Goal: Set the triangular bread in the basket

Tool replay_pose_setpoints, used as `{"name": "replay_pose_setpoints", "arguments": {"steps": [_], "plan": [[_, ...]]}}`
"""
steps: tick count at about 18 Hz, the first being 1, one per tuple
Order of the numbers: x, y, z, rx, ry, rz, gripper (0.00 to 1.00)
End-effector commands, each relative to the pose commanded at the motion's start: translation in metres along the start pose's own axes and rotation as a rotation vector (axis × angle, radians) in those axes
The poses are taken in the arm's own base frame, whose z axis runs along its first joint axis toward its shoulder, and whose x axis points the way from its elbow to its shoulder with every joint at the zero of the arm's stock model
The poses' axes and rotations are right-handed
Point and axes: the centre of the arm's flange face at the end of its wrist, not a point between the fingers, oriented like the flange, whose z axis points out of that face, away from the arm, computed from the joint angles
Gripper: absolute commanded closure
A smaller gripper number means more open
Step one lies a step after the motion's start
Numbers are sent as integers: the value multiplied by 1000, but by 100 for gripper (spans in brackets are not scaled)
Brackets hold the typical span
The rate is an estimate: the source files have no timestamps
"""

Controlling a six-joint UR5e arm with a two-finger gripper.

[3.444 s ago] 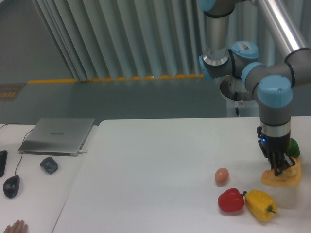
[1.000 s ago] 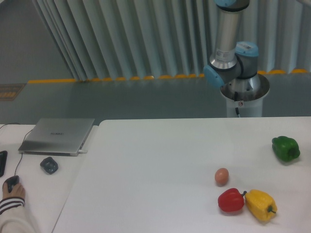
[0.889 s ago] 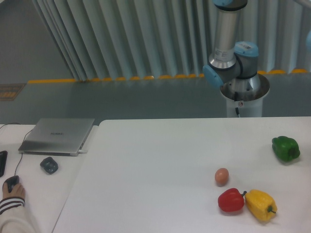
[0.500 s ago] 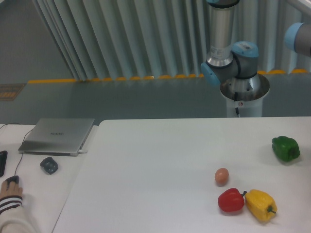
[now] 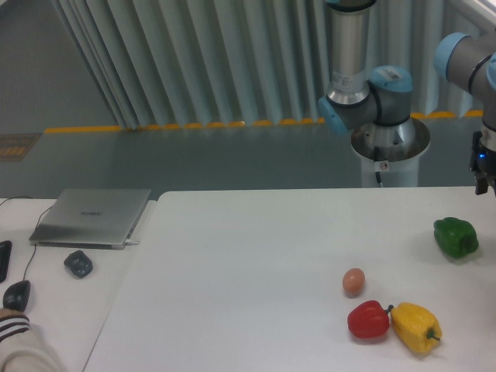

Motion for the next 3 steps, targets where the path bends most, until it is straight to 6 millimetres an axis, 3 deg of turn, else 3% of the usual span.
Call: {"name": "replay_pose_setpoints", "arguments": {"steps": [3], "plan": [[0, 0, 1, 3, 1, 3, 0]]}}
